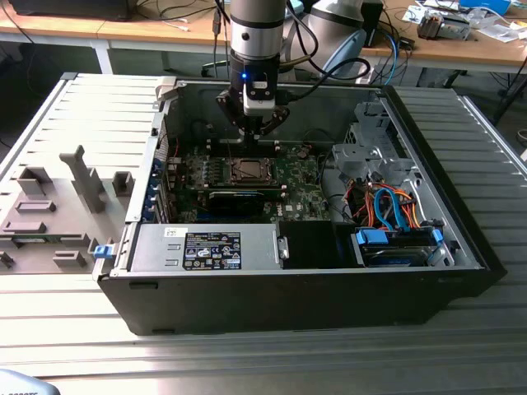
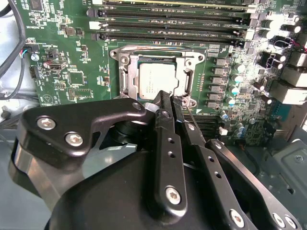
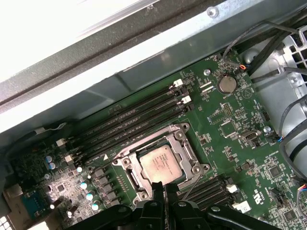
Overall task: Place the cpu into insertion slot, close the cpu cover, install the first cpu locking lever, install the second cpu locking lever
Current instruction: 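Install the first cpu locking lever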
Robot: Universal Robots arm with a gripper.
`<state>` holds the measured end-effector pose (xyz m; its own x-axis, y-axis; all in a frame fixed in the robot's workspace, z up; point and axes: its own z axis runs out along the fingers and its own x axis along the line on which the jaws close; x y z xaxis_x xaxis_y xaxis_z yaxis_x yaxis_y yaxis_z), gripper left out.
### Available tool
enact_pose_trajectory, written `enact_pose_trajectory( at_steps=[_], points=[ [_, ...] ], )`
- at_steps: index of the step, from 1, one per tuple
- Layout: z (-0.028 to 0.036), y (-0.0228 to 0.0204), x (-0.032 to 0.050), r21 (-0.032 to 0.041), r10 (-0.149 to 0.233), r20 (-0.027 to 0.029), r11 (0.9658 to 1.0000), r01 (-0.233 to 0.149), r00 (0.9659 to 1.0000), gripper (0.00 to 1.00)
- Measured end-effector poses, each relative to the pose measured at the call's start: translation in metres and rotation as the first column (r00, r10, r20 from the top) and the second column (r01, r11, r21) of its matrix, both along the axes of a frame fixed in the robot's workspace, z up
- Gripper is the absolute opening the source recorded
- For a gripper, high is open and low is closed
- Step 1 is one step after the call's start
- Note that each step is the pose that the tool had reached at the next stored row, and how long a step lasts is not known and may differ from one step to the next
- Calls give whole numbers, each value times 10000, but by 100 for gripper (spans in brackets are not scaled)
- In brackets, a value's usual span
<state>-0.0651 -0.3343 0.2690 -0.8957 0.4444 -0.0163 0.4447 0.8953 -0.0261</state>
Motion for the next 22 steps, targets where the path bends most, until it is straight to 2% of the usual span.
enact_pose_trajectory(
  at_steps=[22],
  points=[
    [-1, 0, 0, 1, 176, 1, 9998, -176, 9998, 16]
  ],
)
